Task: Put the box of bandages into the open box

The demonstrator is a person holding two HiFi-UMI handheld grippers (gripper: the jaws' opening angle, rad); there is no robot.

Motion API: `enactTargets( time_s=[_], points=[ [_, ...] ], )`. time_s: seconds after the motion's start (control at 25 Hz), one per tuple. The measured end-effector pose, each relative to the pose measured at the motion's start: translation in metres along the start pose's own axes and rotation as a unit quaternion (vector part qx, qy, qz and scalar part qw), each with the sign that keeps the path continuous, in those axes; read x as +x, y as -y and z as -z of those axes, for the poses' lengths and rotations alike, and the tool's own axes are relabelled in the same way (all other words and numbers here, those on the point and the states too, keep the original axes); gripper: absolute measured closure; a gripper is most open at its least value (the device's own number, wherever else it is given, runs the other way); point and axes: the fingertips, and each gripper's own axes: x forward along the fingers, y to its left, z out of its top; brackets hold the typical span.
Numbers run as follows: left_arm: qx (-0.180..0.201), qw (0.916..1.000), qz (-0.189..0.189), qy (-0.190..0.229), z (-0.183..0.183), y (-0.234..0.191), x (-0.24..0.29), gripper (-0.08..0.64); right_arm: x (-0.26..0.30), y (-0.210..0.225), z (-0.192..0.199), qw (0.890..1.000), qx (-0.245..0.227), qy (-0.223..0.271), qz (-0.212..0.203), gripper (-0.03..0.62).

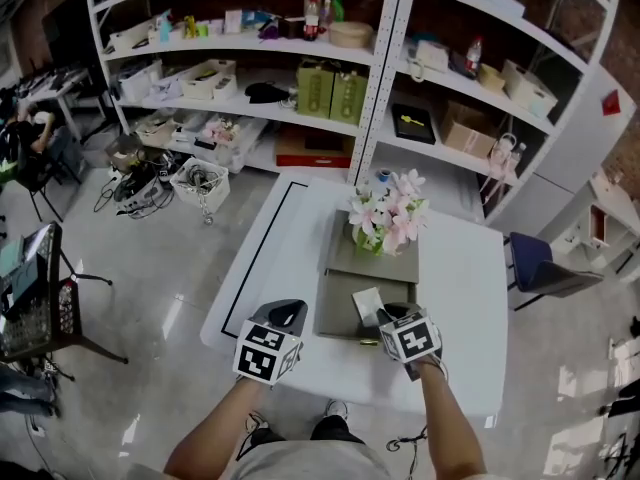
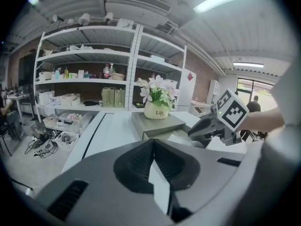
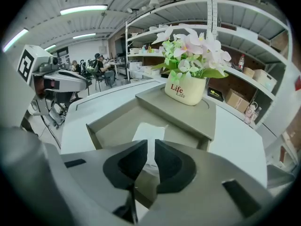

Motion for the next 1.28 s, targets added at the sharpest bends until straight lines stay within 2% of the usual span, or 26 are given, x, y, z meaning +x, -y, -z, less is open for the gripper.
enactTargets(
  time_s=[0.32,0.64,0.92,1.16,1.28],
  points=[
    [0.018,0.9995,0.019,0.015,-0.017,0.005,-0.008,0.557,-0.050,-0.003,-0.019,0.998,0.034,0.052,0.032,0.543],
    [0.036,0.9988,0.024,0.024,-0.029,-0.004,-0.024,0.557,-0.093,-0.017,-0.040,0.989,0.075,0.118,0.056,0.551],
    [0.052,0.9972,0.043,0.030,-0.032,-0.006,-0.038,0.557,-0.130,-0.039,-0.059,0.977,0.092,0.171,0.087,0.578],
    [0.057,0.9961,0.058,0.035,-0.035,-0.007,-0.048,0.557,-0.155,-0.057,-0.069,0.959,0.129,0.231,0.101,0.588],
    [0.057,0.9955,0.065,0.037,-0.035,-0.006,-0.053,0.557,-0.162,-0.065,-0.070,0.954,0.131,0.246,0.112,0.589]
  ],
)
